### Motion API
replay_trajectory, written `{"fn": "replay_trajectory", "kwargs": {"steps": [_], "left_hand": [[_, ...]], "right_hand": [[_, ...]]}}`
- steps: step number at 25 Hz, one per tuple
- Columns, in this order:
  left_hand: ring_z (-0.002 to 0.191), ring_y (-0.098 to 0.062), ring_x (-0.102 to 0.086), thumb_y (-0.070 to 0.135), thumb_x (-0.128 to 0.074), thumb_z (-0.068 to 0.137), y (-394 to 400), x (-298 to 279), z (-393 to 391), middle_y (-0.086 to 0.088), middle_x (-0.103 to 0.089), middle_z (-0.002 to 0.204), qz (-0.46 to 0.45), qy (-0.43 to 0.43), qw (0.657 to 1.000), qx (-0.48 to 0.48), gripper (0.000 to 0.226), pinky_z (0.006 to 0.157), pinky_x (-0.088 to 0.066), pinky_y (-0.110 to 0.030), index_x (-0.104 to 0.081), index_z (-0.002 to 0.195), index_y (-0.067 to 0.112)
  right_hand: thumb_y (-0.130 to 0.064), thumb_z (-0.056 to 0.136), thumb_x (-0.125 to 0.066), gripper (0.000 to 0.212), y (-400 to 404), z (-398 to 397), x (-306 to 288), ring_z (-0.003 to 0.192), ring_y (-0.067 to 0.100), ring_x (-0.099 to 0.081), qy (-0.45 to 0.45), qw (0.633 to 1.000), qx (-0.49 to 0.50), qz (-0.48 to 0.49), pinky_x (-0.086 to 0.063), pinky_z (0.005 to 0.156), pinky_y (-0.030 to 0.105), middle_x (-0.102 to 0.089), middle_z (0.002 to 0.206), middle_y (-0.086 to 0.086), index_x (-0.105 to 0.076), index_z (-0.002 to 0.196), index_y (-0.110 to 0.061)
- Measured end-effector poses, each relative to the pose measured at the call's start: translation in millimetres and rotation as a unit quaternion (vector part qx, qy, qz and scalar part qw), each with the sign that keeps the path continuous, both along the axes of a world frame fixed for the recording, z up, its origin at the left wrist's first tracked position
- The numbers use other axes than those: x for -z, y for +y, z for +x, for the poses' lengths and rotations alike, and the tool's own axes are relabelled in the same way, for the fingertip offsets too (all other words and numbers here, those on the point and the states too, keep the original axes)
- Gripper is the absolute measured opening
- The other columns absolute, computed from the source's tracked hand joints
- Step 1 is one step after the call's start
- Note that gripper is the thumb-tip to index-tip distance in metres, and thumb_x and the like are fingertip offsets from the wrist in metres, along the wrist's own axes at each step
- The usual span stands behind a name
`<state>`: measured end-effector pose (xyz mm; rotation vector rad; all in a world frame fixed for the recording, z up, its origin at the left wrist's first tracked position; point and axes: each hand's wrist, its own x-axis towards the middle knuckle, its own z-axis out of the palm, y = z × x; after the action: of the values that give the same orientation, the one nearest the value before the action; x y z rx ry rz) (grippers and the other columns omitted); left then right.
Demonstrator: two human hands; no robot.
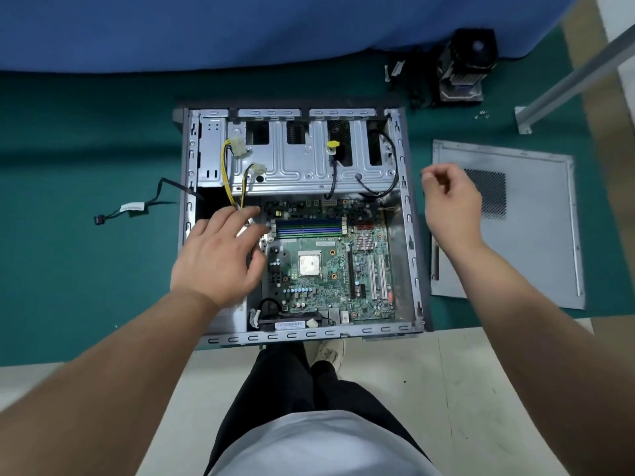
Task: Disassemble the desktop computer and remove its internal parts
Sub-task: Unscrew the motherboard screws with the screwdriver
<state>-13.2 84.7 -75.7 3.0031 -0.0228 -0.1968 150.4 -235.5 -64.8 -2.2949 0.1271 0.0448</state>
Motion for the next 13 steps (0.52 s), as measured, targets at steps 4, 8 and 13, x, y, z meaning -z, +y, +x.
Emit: {"fn": "replay_trajectory", "kwargs": {"steps": [4, 8, 13], "left_hand": [[0.133, -0.030, -0.048, 0.038, -0.040, 0.089, 0.2, 1.0, 1.3, -0.003, -0.058, 0.144, -0.002, 0.002, 1.000, 0.001, 0.047, 0.094, -0.044, -0.046, -0.069, 0.122, 0.023], [0.133, -0.030, -0.047, 0.038, -0.041, 0.089, 1.2, 4.5, 1.2, -0.003, -0.058, 0.144, 0.005, -0.005, 1.000, 0.003, 0.045, 0.093, -0.043, -0.046, -0.070, 0.120, 0.023], [0.133, -0.031, -0.047, 0.037, -0.040, 0.089, 2.0, 6.4, 1.6, -0.004, -0.058, 0.144, 0.007, -0.015, 1.000, 0.004, 0.046, 0.094, -0.043, -0.046, -0.070, 0.119, 0.021]], "right_hand": [[-0.018, 0.100, -0.061, 0.032, -14.4, 35.7, 53.8, 0.111, 0.029, -0.065, 0.183, 0.972, -0.075, -0.124, -0.043, 0.092, 0.023, -0.068, 0.124, 0.013, -0.066, 0.131, -0.012], [-0.006, 0.099, -0.056, 0.033, -10.3, 59.6, 81.9, 0.110, 0.038, -0.063, 0.210, 0.956, -0.116, -0.170, -0.049, 0.103, 0.036, -0.060, 0.127, 0.023, -0.065, 0.131, -0.007], [-0.014, 0.097, -0.062, 0.022, -12.4, 62.8, 80.1, 0.101, 0.029, -0.061, 0.180, 0.966, -0.097, -0.160, -0.048, 0.090, 0.029, -0.066, 0.112, 0.011, -0.068, 0.118, -0.015]]}}
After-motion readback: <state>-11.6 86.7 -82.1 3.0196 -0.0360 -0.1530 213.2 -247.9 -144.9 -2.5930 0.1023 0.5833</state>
